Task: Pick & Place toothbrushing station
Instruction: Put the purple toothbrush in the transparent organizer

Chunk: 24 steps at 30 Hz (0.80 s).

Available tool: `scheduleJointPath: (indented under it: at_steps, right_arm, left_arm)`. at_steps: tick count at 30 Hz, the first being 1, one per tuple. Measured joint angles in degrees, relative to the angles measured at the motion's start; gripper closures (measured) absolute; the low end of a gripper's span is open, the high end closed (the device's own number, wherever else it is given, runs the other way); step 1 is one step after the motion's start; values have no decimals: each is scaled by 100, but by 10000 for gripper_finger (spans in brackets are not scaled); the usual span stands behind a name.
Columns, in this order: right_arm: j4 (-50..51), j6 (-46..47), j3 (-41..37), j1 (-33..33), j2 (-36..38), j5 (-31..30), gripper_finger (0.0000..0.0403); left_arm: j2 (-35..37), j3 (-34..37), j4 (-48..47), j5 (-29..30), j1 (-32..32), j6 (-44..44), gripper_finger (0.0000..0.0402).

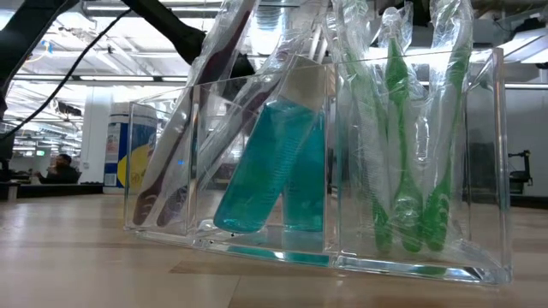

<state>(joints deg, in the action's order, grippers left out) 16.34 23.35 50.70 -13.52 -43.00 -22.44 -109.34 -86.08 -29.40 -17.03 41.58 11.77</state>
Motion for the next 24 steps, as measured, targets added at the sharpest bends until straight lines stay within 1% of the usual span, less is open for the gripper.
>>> scheduleJointPath:
  at_steps: [6,9,12,17,24]
  right_arm:
    - [-2,1,0,-440,0,664,294]
    - [-12,2,0,-577,-11,925,294]
    - [-23,8,0,-659,-41,1054,294]
    - [-22,22,-2,-690,-46,1067,294]
    - [-18,66,-2,-679,-48,1082,294]
  left_arm:
    - [-169,-7,5,-46,-104,151,199]
    - [-299,-20,-65,-166,-120,140,198]
    - [-414,-30,-44,-194,-119,106,198]
    - [-588,-35,-9,-245,-93,110,197]
    - [-560,-48,-26,-656,-205,-25,197]
